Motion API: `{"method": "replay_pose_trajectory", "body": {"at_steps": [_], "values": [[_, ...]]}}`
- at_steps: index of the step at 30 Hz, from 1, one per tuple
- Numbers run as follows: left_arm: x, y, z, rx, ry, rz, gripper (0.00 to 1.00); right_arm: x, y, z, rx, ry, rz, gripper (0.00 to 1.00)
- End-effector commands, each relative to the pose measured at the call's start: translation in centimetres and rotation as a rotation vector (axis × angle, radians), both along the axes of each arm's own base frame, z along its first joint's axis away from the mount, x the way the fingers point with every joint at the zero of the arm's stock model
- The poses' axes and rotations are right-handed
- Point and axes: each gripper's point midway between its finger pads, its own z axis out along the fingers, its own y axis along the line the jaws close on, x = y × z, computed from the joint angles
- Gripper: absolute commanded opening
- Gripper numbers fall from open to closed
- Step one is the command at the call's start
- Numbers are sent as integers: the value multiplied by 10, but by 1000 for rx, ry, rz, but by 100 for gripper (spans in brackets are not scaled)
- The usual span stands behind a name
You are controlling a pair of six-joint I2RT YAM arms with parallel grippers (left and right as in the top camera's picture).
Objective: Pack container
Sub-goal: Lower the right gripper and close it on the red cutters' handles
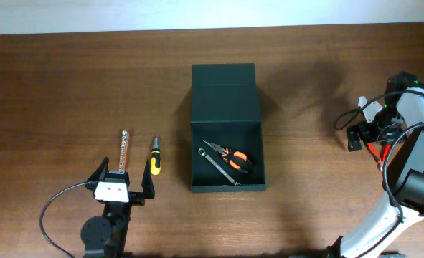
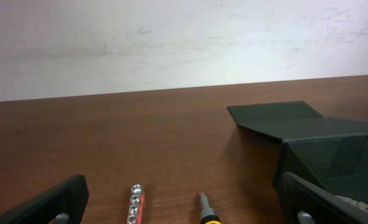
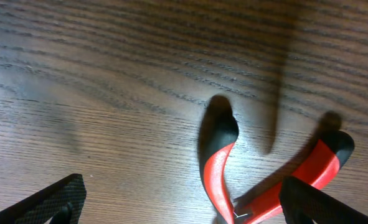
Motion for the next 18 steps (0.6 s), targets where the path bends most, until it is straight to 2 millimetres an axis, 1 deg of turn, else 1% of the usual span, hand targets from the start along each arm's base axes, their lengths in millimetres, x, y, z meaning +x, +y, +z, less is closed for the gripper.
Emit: {"method": "replay_pose_trajectory", "body": {"at_steps": [1, 18], "values": [[0, 3, -2, 16, -1, 13, 99, -4, -2, -4, -8, 20, 10, 99], [0, 3, -2, 16, -1, 13, 99, 0, -4, -5, -14, 5, 10, 99]]}}
